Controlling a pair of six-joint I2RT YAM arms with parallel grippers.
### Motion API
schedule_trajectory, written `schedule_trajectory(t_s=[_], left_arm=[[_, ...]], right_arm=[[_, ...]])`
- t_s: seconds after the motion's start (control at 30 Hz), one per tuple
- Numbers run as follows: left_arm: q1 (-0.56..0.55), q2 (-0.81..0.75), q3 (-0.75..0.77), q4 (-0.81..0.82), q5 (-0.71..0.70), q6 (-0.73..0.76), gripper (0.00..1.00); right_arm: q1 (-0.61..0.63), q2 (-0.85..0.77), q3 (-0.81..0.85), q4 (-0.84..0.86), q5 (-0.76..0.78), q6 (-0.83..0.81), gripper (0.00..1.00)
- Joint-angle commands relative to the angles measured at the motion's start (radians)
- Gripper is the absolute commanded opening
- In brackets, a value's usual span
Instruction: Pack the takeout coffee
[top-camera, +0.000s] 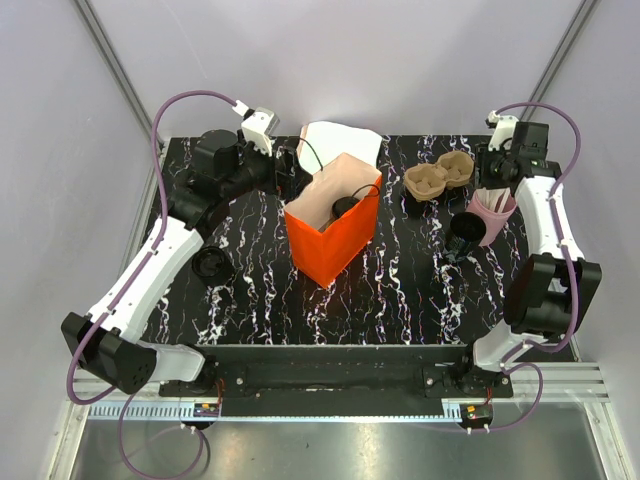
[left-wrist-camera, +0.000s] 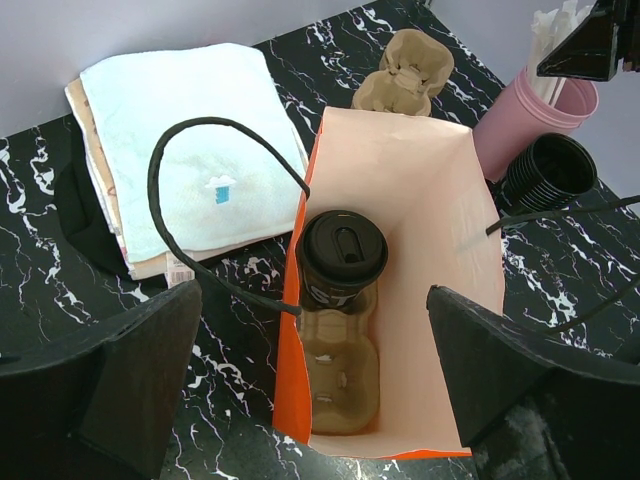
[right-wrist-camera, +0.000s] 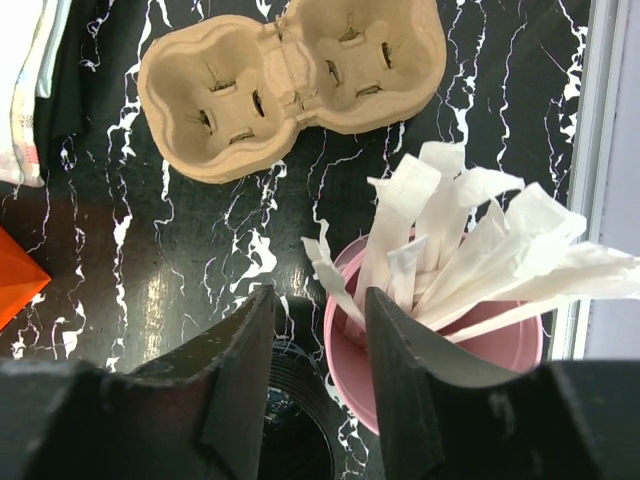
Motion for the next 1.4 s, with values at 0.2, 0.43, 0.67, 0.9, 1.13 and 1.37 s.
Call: schedule_trajectory(t_s=[0.2, 0.43, 0.67, 0.9, 1.13, 1.37], left_arm=[[-0.005, -0.014, -0.009, 0.059, 0.019, -0.009, 0.99], [-0.005, -0.009, -0.007, 0.060, 0.021, -0.007, 0.99], [-0.005, -0.007, -0.004, 0.059, 0.024, -0.010, 0.99], [-0.003, -0.009, -0.001, 0.059, 0.019, -0.001, 0.99], [-0.005, -0.012, 0.006, 0.053, 0.007, 0.009, 0.99], [-0.005, -0.024, 0.016, 0.045, 0.001, 0.028, 0.99]], right_arm=[[0.021, 0.022, -0.003, 0.070, 0.064, -0.022, 0.35], [0.030, 0.010, -0.009, 0.070, 0.081, -0.033, 0.22], [0.039, -0.035, -0.023, 0.069, 0.095, -0.044, 0.11], [0.051, -0.096, 0.015, 0.004, 0.092, -0.050, 0.11], [0.085, -0.204, 0.071, -0.069, 0.093, -0.079, 0.08], [0.136, -0.299, 0.138, -0.140, 0.093, -0.114, 0.08]])
